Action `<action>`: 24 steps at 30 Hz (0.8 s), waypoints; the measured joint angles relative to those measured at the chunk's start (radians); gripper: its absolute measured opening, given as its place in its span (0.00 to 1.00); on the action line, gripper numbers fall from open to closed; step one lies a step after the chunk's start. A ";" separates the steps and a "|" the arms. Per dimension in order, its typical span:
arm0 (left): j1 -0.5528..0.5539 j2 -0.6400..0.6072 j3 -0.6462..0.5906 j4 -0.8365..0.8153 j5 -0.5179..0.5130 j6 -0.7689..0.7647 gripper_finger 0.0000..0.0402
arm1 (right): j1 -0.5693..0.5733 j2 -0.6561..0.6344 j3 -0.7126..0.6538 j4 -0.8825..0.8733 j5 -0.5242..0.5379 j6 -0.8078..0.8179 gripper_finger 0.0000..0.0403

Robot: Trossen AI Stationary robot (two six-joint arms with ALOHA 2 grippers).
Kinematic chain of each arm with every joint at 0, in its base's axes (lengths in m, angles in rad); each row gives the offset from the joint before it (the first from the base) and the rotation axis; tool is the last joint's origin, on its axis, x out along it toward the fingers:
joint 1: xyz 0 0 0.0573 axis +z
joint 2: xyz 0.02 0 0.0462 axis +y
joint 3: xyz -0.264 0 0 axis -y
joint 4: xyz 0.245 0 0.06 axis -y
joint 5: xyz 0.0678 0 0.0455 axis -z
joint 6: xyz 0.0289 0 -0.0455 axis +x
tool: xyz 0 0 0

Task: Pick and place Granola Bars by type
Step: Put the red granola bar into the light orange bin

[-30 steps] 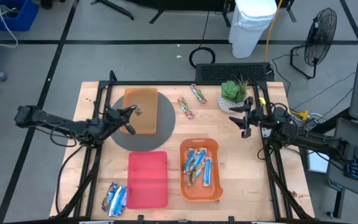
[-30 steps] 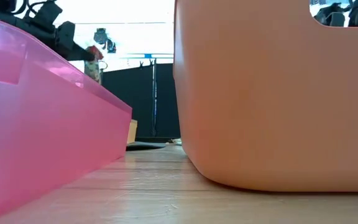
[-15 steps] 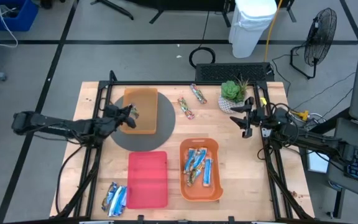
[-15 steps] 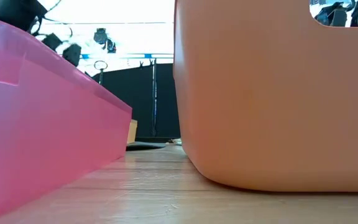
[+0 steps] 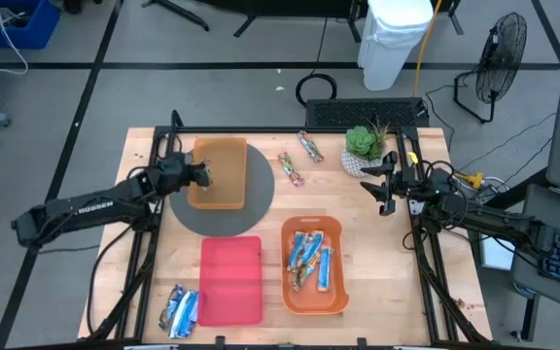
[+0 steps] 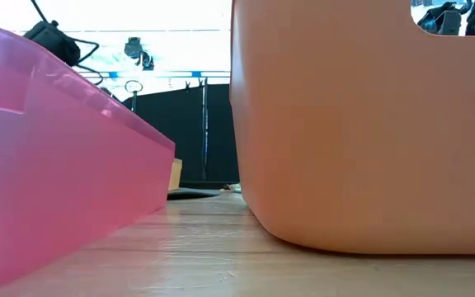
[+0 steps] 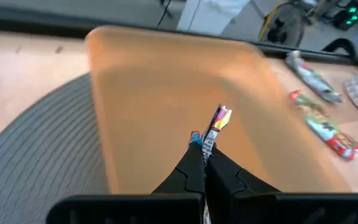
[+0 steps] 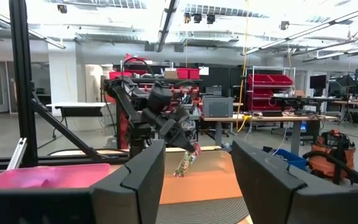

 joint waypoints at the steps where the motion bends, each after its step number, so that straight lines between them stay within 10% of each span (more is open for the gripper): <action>1: 0.028 0.000 0.000 -0.010 0.022 -0.007 0.00 | 0.000 0.000 0.000 0.000 -0.001 0.000 0.44; 11: 0.153 0.046 0.029 -0.005 0.292 0.019 0.00 | 0.000 0.000 -0.001 0.000 -0.002 0.000 0.45; 24: 0.171 0.546 0.333 -0.215 0.293 0.166 0.00 | 0.001 0.000 -0.001 0.000 -0.002 0.000 0.45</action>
